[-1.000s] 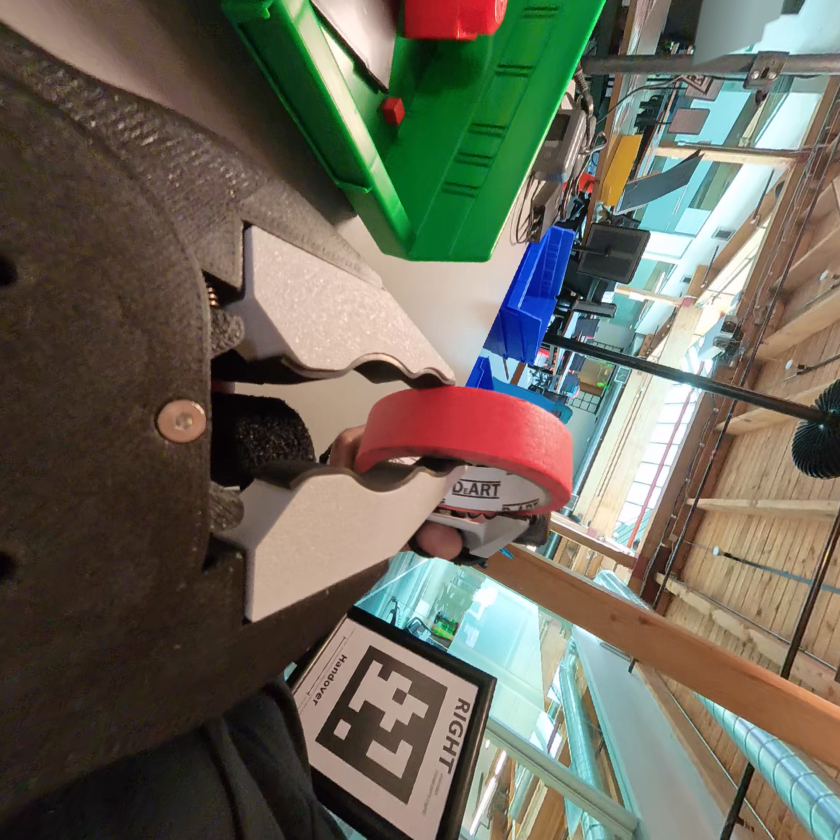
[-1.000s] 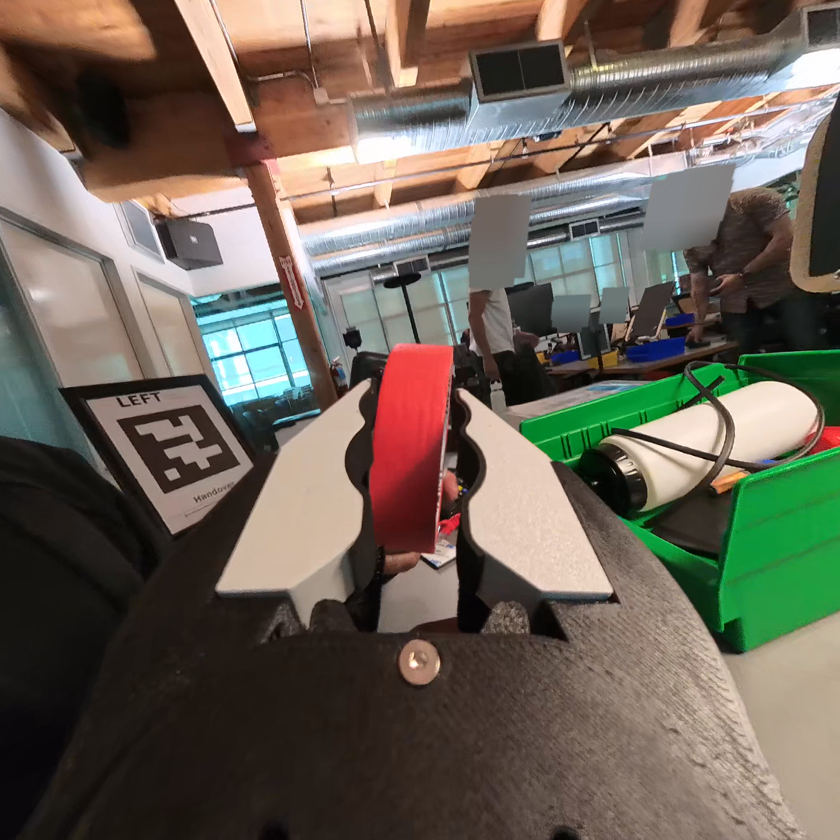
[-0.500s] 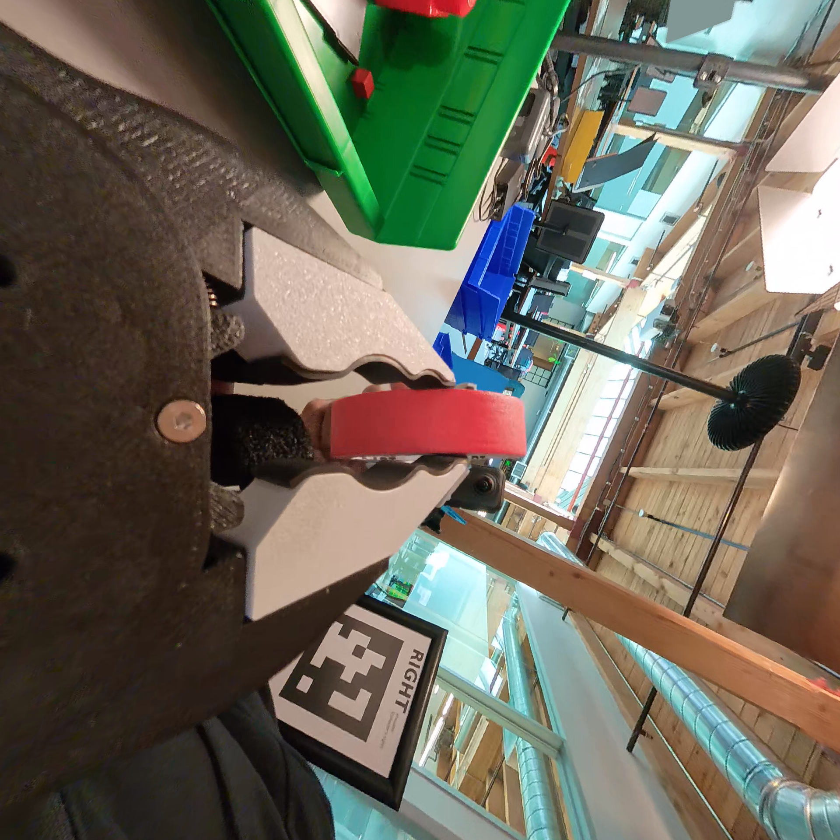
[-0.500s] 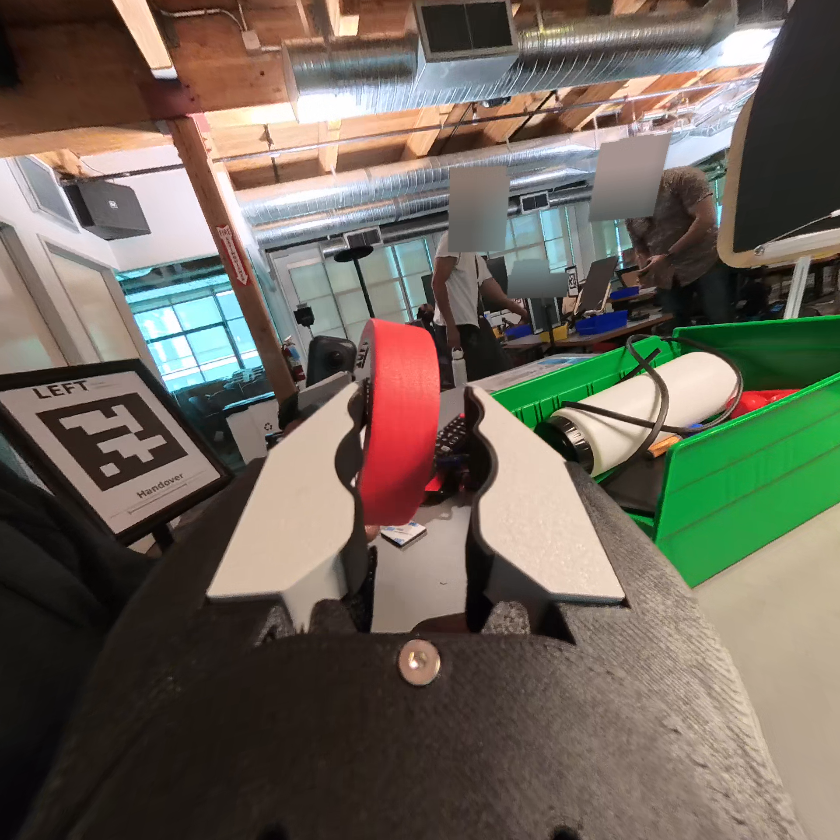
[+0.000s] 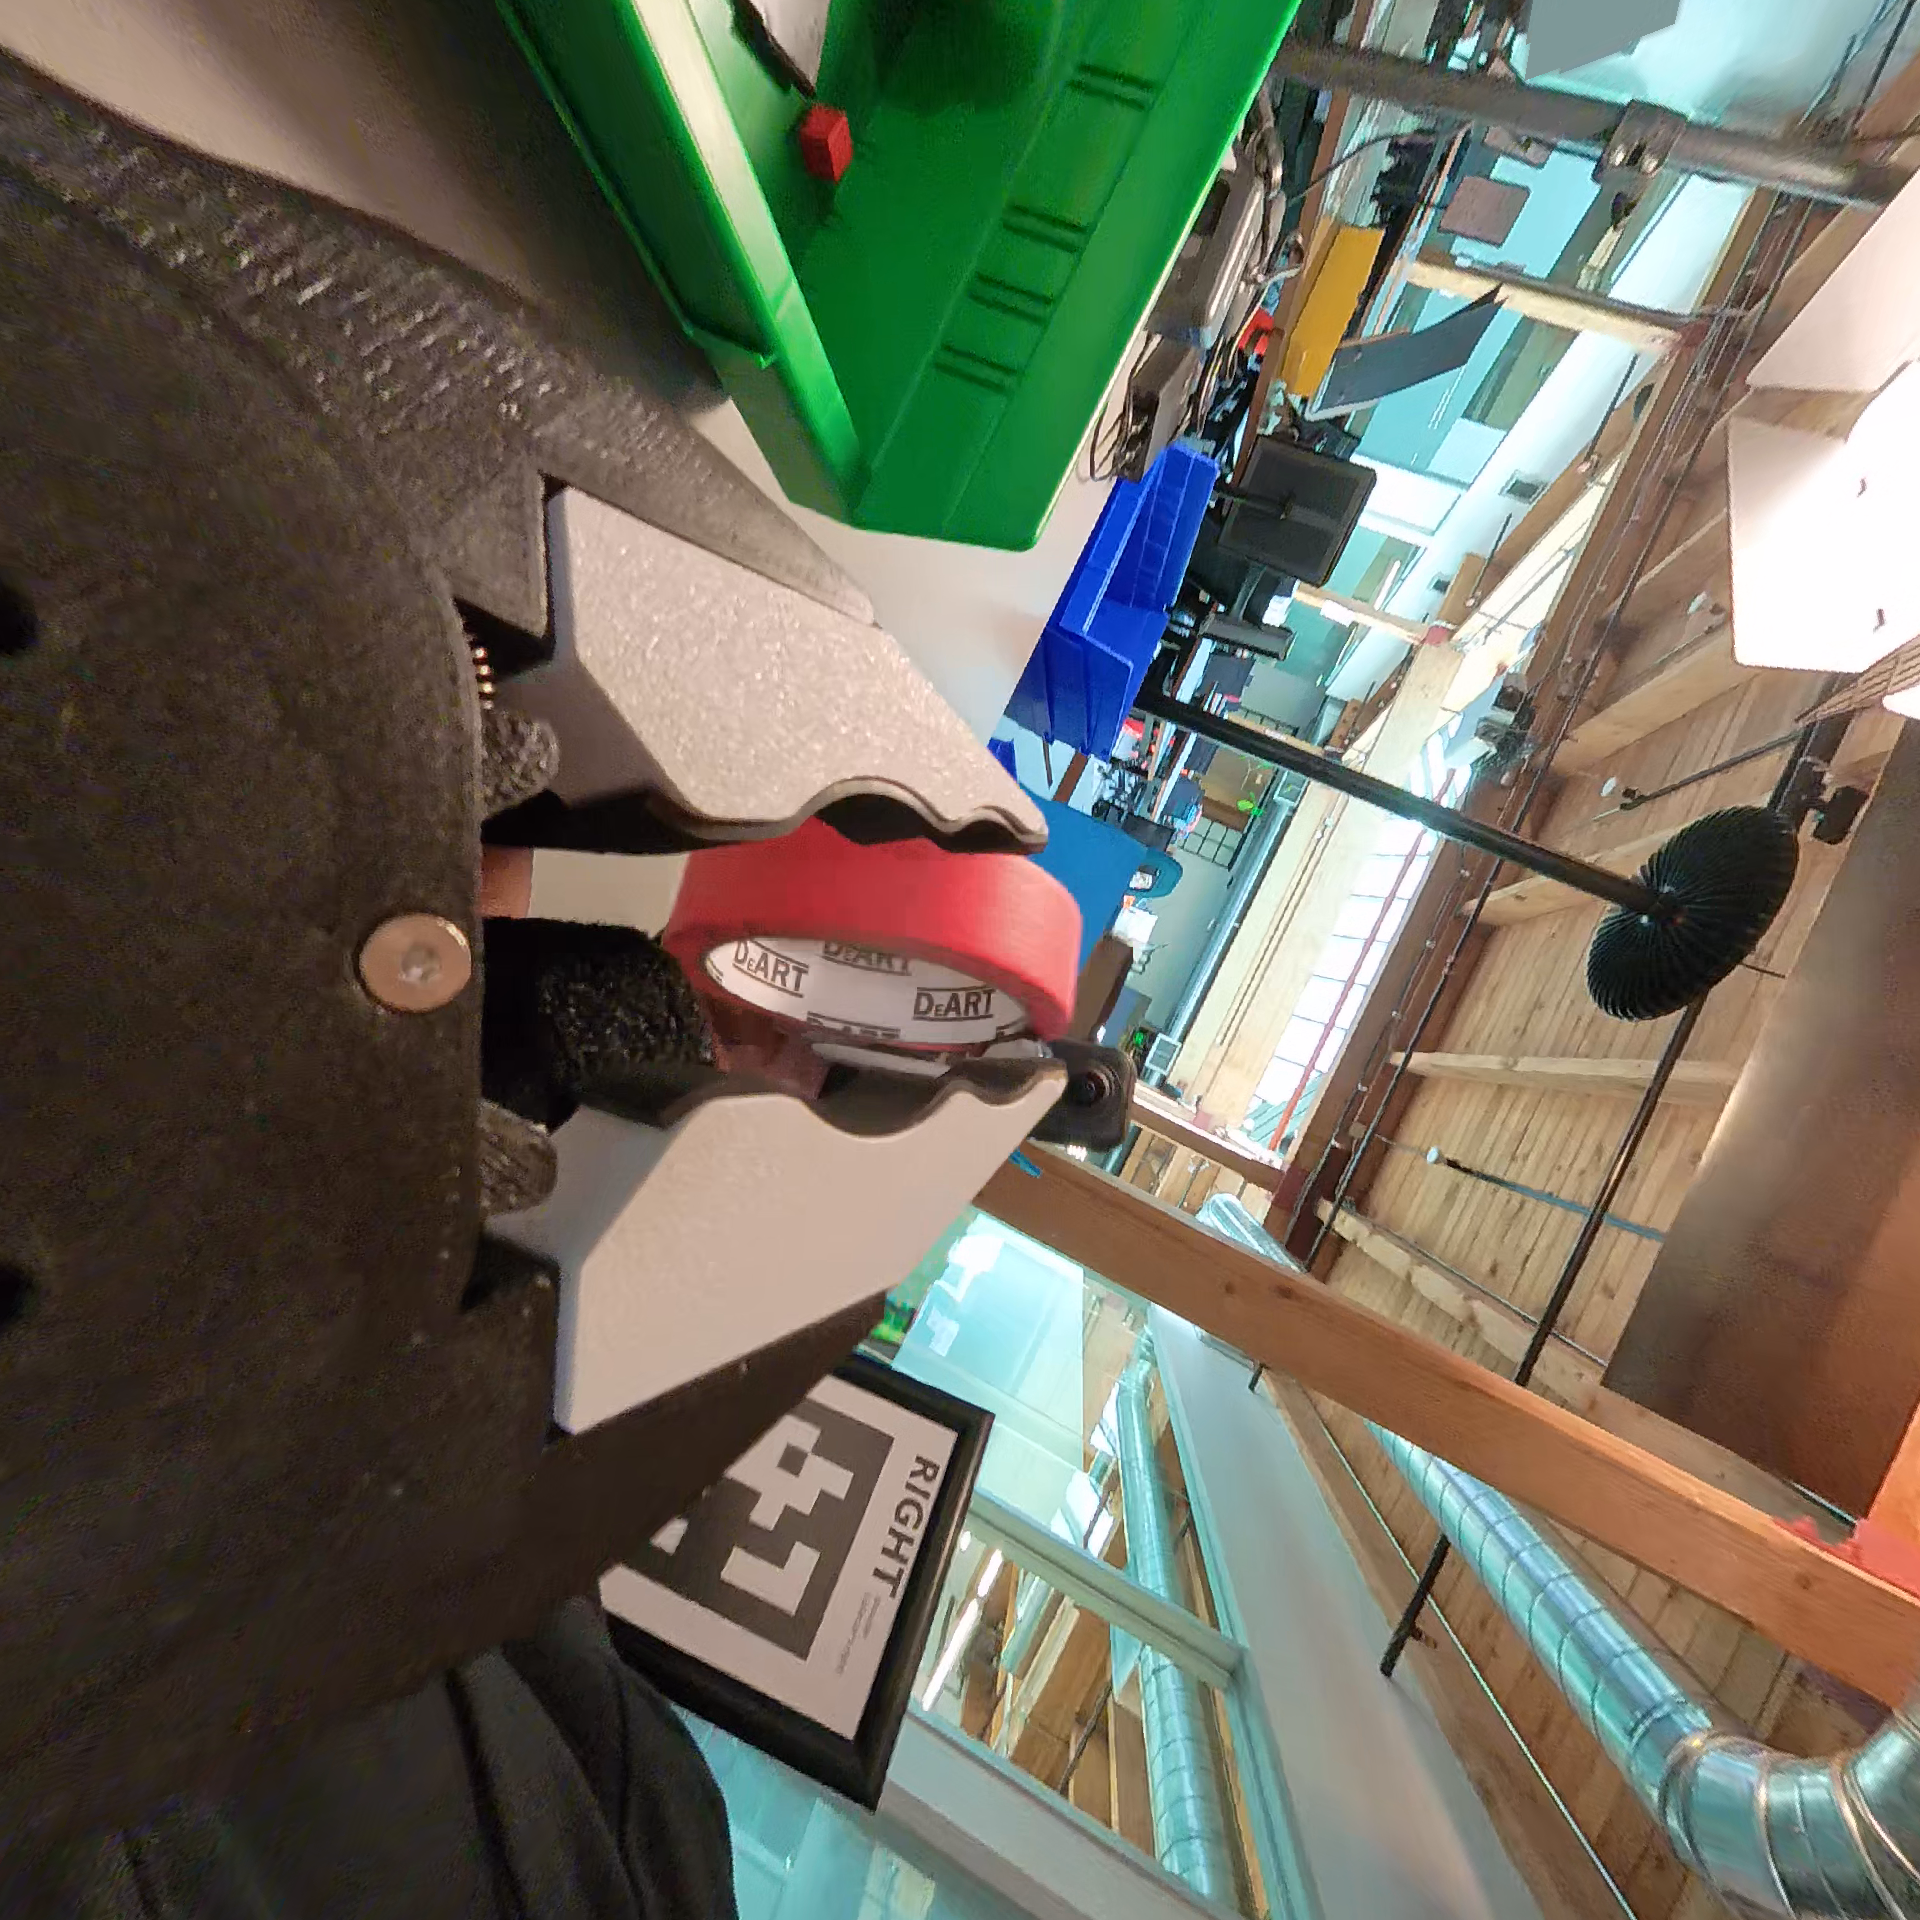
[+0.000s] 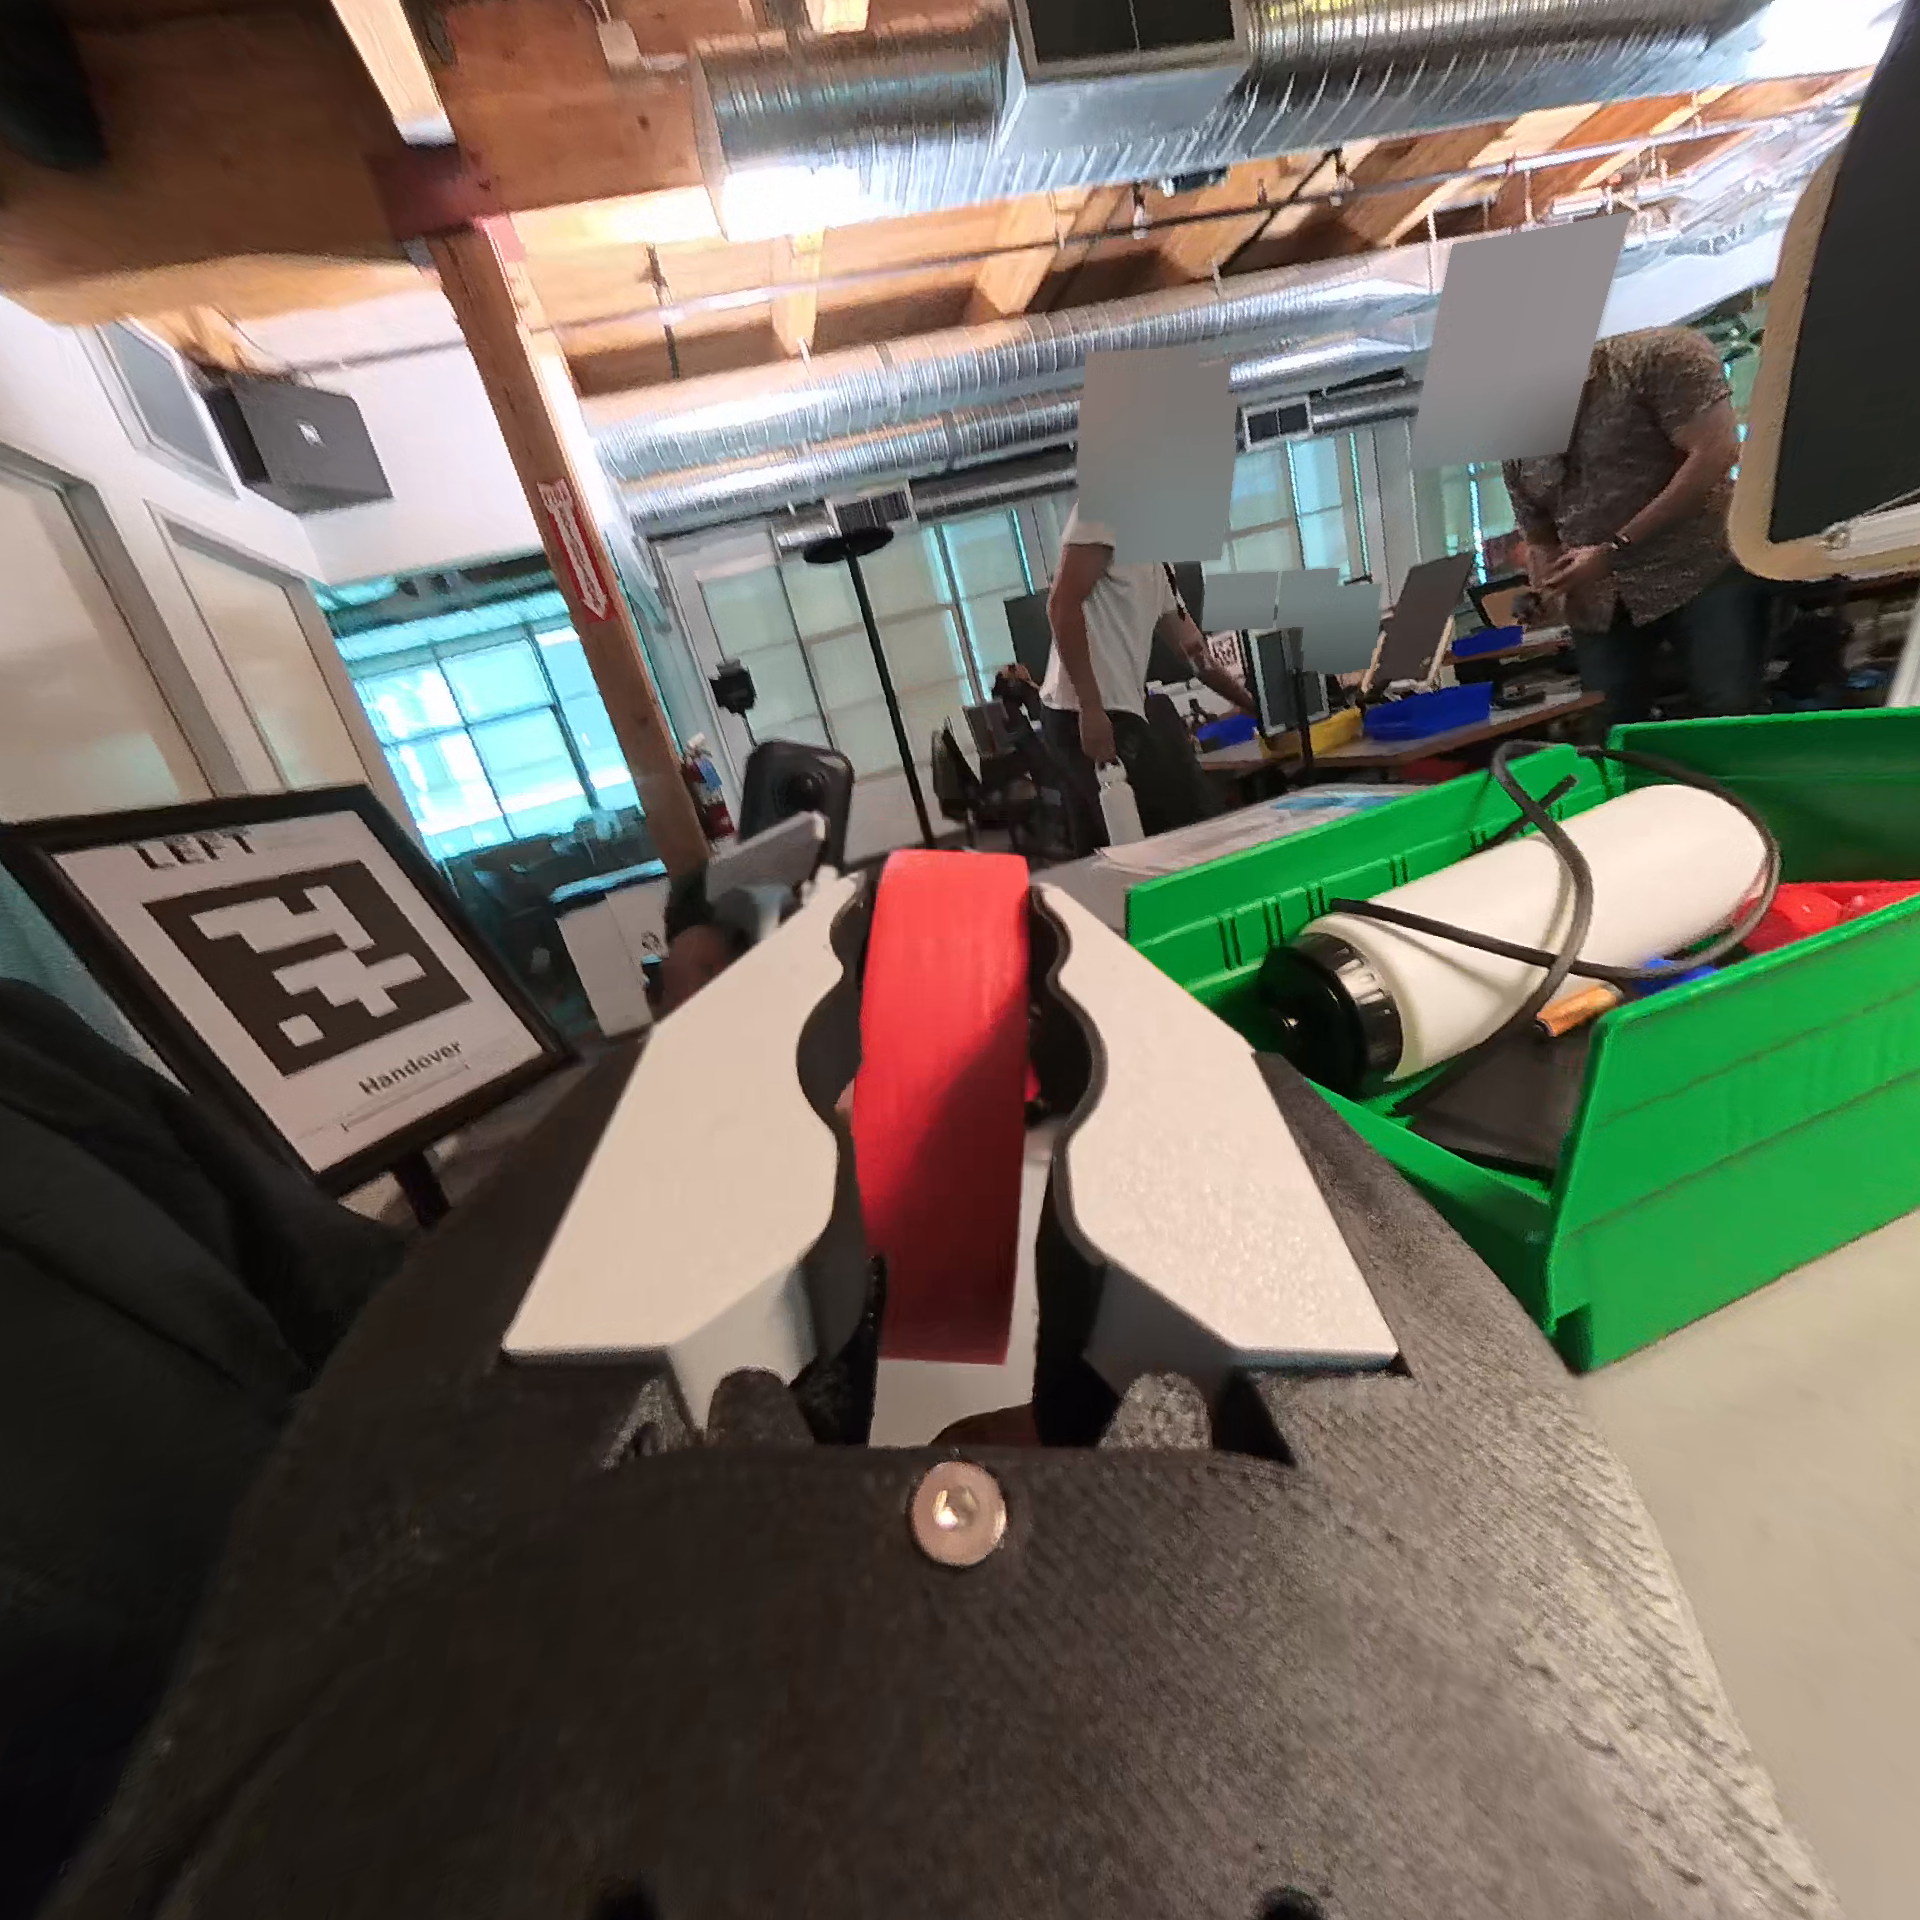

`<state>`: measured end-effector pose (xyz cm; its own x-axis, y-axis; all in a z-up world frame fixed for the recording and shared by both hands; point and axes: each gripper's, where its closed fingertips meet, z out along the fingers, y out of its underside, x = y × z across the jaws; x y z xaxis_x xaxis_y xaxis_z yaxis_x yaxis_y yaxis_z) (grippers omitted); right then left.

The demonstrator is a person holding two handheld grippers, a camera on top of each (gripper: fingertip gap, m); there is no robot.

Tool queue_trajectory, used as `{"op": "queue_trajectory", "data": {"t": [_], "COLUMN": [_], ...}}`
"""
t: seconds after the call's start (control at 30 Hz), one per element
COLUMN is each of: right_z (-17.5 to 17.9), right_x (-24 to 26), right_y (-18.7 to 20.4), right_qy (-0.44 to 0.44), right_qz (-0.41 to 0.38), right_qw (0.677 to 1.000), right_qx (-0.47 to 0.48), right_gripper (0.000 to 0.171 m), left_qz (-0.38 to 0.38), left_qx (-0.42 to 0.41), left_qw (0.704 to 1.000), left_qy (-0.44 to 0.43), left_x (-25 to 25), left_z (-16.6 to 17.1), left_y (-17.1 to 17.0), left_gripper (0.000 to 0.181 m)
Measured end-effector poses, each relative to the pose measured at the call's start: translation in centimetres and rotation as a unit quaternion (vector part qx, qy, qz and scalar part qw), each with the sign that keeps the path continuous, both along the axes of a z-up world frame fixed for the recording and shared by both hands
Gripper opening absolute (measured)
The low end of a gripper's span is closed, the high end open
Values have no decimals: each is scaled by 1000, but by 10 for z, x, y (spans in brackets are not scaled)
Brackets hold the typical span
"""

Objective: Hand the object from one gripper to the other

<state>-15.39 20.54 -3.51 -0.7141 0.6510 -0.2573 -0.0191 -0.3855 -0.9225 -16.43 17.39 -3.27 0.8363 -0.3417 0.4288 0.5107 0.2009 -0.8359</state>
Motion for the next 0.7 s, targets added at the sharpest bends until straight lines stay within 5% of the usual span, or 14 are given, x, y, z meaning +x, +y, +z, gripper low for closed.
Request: {"op": "queue_trajectory", "data": {"t": [0.3,0.7], "right_z": [-15,-4], "right_x": [-3,23], "right_y": [-14,-32], "right_qy": [-8,33], "right_qz": [-8,75], "right_qw": [997,994], "right_qx": [77,69], "right_gripper": [29,29], "left_qz": [66,-67], "left_qx": [-83,-41], "left_qw": [987,992], "left_qy": [122,94], "left_x": [5,40], "left_z": [-27,-16], "left_y": [16,4], "left_gripper": [44,39]}}
